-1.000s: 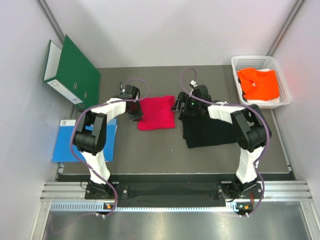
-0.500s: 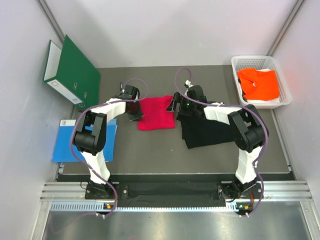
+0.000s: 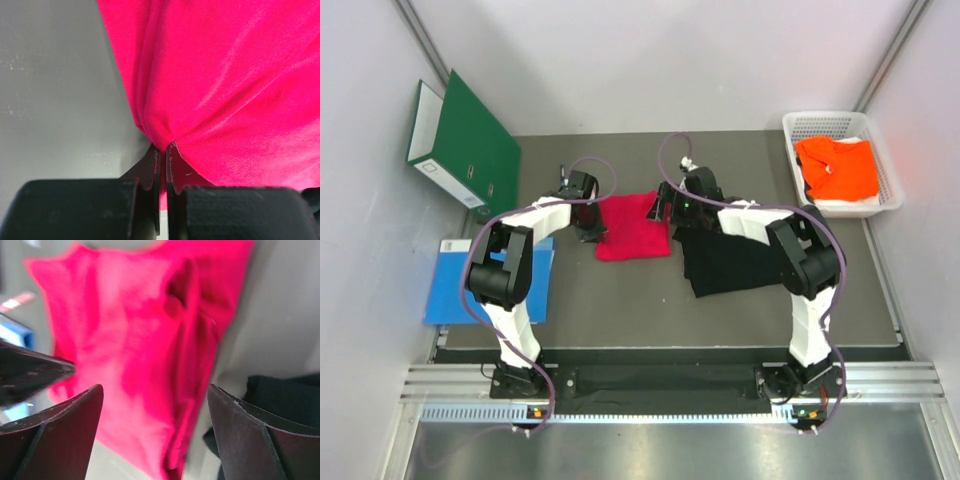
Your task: Fold and stack the t-shirts
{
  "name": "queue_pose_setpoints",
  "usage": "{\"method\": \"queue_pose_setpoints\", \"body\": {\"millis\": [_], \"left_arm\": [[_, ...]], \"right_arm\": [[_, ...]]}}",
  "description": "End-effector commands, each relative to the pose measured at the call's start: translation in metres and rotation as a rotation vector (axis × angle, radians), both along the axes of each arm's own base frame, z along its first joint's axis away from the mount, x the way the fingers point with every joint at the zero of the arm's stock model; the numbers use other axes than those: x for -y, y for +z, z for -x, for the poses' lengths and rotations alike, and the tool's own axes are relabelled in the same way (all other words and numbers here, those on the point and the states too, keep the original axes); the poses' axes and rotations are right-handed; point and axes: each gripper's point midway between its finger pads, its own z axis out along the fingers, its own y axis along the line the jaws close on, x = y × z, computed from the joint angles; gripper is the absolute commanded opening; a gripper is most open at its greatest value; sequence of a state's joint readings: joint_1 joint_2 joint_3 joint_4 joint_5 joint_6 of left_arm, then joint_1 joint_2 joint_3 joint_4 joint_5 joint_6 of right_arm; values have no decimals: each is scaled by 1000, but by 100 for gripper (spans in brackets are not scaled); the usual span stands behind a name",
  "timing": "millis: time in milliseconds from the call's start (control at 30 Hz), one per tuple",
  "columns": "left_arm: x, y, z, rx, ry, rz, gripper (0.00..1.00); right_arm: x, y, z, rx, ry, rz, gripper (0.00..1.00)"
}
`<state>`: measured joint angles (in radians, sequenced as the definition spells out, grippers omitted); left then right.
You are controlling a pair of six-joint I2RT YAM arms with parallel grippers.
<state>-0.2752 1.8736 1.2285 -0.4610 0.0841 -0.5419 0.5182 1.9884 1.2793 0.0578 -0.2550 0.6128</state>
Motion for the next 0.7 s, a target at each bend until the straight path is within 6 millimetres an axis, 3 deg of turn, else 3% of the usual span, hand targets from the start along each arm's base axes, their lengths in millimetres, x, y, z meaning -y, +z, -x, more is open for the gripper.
{"method": "queue_pose_setpoints", "body": {"millis": [0,167,300,333,400,500,533,567,633,667], "left_arm": [[-10,-9,19,-56,-14,-37,0],[-9,-7,19,-55,-18,-29,0],[-6,-8,20,-58,-18,-15,0],[-6,-7,20,-55,-20,-13,0],[-7,-6,20,-57,-19,-12,0],[-7,-3,22,-51,-25,-13,0],[-8,-3,24,-60,-23,-15,0],[-9,-3,26,-64,-26,-17,0],[-13,2,31,-77,-16,-39,43],[-17,3,32,-79,5,-55,61]], "right_arm": [[-8,-14,3,-20,7,51,84],[-7,-22,5,-27,-3,110,82],[-23,-29,4,-38,34,130,76],[-30,-40,10,-59,57,146,72],[-37,-44,11,-74,76,161,66],[-42,-52,18,-92,91,166,42],[-42,-50,20,-90,93,166,25],[-39,-51,22,-91,92,173,17],[-37,-40,25,-67,94,190,5],[-33,-37,27,-49,106,214,4]]}}
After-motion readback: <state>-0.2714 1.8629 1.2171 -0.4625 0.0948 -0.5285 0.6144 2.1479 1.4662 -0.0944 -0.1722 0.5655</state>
